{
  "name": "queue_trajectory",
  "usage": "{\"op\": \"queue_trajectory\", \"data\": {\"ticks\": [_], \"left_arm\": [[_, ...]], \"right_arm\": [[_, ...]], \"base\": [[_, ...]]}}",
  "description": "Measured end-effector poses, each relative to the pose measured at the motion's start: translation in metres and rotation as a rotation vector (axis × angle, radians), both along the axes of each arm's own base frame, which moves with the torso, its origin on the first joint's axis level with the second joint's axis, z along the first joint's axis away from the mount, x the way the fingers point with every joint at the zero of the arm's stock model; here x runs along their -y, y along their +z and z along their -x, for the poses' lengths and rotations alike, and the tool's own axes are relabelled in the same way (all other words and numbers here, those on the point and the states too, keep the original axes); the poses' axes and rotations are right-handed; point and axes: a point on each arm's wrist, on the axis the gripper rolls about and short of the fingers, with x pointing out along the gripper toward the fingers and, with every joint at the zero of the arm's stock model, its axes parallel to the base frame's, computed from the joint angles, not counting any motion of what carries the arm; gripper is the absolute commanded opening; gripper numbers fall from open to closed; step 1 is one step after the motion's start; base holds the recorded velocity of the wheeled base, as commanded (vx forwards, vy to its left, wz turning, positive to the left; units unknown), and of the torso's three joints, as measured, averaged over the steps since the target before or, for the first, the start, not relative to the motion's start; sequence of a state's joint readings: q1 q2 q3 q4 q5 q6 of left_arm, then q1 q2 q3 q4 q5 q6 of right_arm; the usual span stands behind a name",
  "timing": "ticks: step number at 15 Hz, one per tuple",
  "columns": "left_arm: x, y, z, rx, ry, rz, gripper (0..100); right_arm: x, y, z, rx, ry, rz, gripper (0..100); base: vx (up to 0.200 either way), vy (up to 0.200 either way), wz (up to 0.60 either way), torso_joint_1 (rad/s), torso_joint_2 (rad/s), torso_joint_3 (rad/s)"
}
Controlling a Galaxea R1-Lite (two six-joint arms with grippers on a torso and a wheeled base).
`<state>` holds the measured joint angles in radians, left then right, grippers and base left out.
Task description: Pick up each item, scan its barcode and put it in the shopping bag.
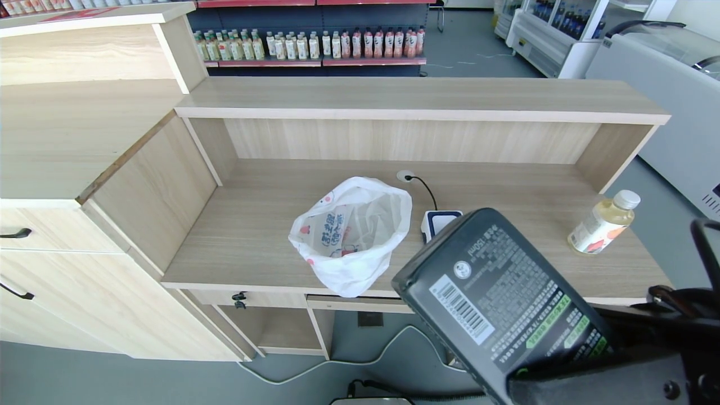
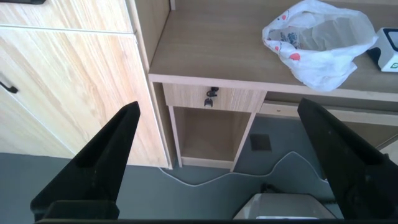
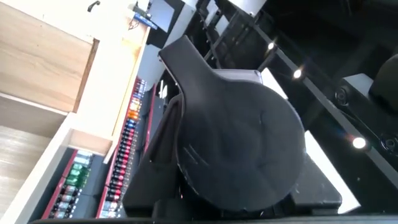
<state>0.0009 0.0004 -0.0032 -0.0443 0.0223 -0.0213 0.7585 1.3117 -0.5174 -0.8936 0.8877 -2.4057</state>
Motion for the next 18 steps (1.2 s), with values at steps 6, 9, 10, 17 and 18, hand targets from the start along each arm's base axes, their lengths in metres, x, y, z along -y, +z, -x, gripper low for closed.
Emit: {"op": "queue_trajectory", "data": {"ticks": [6, 9, 10, 17, 18], "left_arm": [[0.000, 0.000, 0.000, 0.000, 0.001, 0.000, 100], [0.000, 0.000, 0.000, 0.000, 0.001, 0.000, 100], [0.000, 0.000, 0.000, 0.000, 0.001, 0.000, 100], [0.000, 0.000, 0.000, 0.000, 0.000, 0.000, 100], [0.000, 0.000, 0.000, 0.000, 0.001, 0.000, 100]], "right_arm": [[0.040, 0.005, -0.035, -0.417, -0.303, -0.010, 0], [0.105, -0.004, -0.050, -0.996, -0.720, -0.220, 0], [0.118, -0.009, -0.047, -1.167, -0.793, -0.298, 0], [0.171, -0.015, -0.034, -1.420, -1.028, -0.624, 0], [0.173, -0.016, -0.036, -1.433, -1.036, -0.642, 0]], "base": [[0.000, 0.000, 0.00, 0.000, 0.00, 0.000], [0.000, 0.000, 0.00, 0.000, 0.00, 0.000], [0.000, 0.000, 0.00, 0.000, 0.00, 0.000], [0.000, 0.000, 0.00, 0.000, 0.00, 0.000], [0.000, 0.000, 0.00, 0.000, 0.00, 0.000]]}}
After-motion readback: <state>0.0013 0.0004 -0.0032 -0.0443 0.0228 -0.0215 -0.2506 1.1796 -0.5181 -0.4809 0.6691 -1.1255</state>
